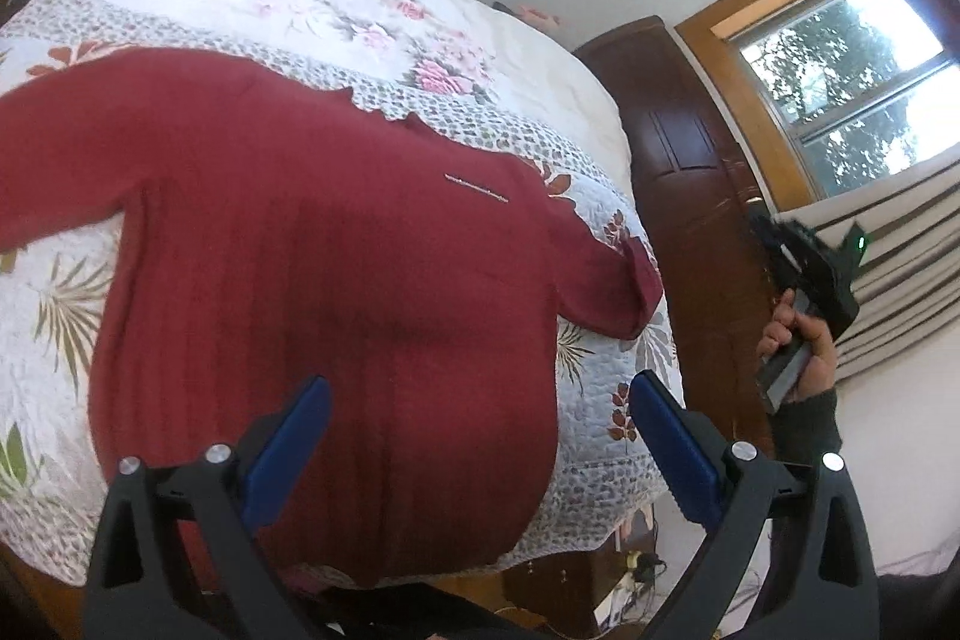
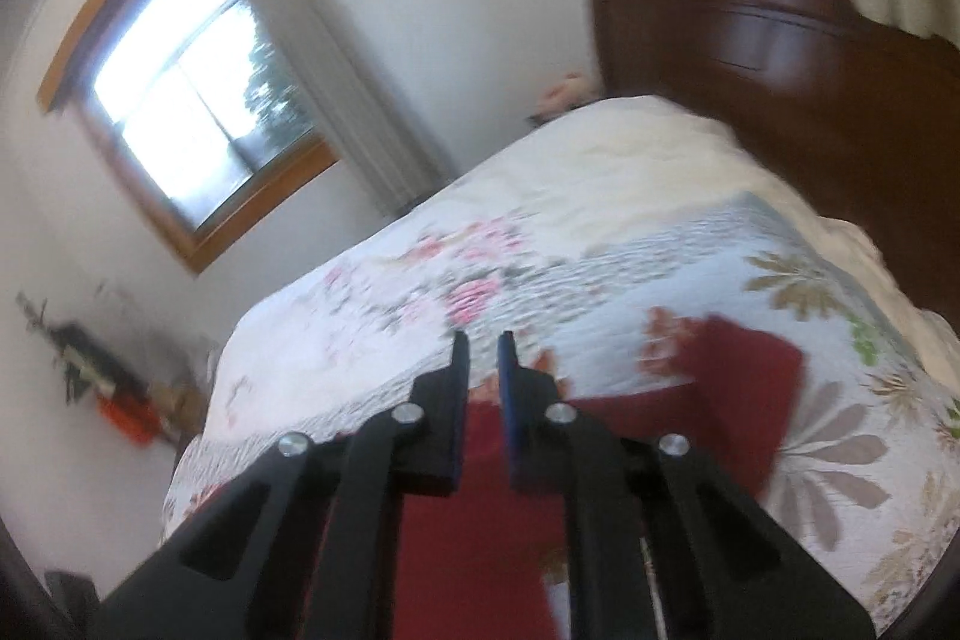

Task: Fold small clothes
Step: 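Carry the held sleeve across the sweater body and open the right tool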

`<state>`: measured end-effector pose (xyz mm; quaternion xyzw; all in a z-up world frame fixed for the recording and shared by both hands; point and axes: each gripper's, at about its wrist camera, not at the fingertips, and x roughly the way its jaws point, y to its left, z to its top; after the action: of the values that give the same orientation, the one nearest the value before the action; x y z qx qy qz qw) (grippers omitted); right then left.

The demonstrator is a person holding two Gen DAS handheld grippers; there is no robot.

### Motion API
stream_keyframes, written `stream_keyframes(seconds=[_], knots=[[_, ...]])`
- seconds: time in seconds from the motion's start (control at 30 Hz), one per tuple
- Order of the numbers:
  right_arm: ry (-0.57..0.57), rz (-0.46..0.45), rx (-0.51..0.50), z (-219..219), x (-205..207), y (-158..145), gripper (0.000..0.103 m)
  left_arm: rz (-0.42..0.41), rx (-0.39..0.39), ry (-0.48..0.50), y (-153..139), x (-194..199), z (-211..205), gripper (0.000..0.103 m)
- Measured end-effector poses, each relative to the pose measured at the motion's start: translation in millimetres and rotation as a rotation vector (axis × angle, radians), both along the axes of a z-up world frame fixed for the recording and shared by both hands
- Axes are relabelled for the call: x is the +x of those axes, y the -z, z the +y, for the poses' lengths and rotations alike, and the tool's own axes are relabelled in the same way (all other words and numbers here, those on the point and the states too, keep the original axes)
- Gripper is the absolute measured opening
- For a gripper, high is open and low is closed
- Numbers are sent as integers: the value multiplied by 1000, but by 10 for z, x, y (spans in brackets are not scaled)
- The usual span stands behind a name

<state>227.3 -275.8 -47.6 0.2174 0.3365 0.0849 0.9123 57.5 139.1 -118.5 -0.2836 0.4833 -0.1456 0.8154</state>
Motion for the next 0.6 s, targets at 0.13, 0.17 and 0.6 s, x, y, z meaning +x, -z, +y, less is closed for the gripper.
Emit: stream_keyframes(seconds=[0.13, 0.17, 0.6], knots=[[46, 41, 73, 1, -118, 51, 15, -48, 30, 42, -93, 9, 110, 100], [74, 54, 55, -94, -154, 91, 22, -58, 37, 48, -109, 3, 134, 100], [154, 319, -492, -714, 145, 1234, 48, 105, 93, 12, 256, -23, 95, 100]])
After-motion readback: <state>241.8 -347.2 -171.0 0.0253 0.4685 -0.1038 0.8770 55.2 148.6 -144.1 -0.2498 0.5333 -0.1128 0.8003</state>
